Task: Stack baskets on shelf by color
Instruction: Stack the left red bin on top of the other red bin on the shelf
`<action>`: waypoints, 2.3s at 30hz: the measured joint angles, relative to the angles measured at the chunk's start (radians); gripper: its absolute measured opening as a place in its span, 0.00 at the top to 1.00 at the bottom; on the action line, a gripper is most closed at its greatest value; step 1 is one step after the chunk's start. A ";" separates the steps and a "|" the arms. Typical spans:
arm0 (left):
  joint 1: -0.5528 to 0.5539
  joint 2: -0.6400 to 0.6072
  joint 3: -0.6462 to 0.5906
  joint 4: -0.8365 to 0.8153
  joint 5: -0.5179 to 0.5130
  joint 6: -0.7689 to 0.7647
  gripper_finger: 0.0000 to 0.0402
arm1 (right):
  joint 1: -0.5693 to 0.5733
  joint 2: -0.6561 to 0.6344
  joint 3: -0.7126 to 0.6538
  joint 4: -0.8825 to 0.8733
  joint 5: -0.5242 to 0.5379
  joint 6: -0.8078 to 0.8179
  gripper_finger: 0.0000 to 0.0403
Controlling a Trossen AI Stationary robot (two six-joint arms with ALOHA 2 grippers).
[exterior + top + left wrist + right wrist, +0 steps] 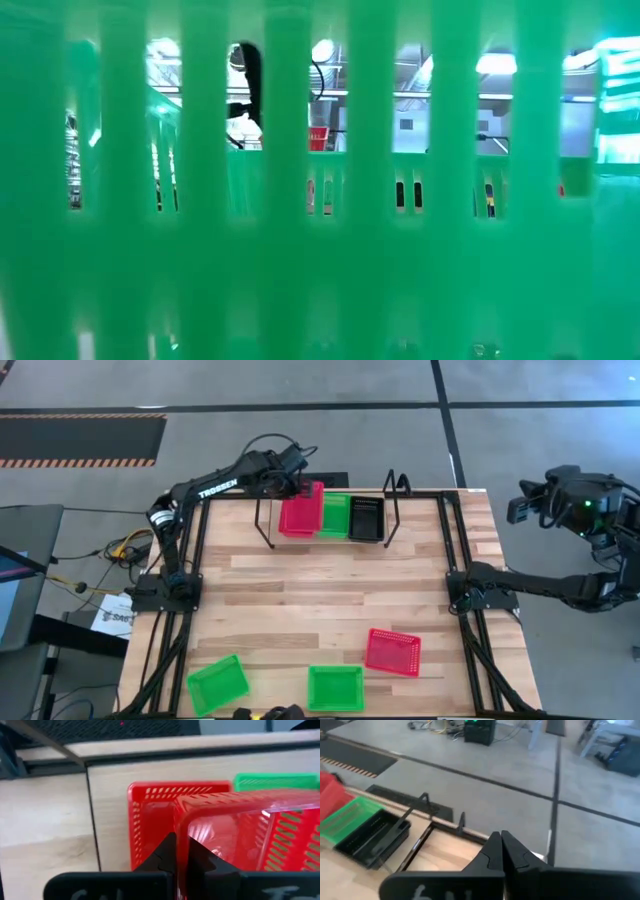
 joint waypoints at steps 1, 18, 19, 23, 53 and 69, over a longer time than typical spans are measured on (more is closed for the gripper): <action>0.000 0.001 0.000 -0.012 -0.001 0.000 1.00 | 0.000 0.000 0.000 -0.001 -0.013 -0.003 1.00; 0.053 -0.021 0.000 -0.066 0.018 0.074 1.00 | 0.000 0.000 -0.111 0.000 -0.031 -0.023 1.00; 0.055 -0.021 0.000 -0.065 0.032 0.085 1.00 | 0.000 0.000 -0.116 0.000 -0.031 -0.023 1.00; 0.058 -0.021 0.000 -0.064 0.047 0.138 1.00 | 0.000 0.000 -0.117 0.006 -0.030 -0.021 1.00; 0.097 0.037 -0.068 0.034 0.157 0.276 1.00 | 0.000 0.000 -0.116 0.009 -0.019 0.049 0.99; 0.117 0.041 -0.007 0.086 0.218 0.322 0.77 | -0.001 0.000 -0.116 0.008 -0.019 0.049 0.99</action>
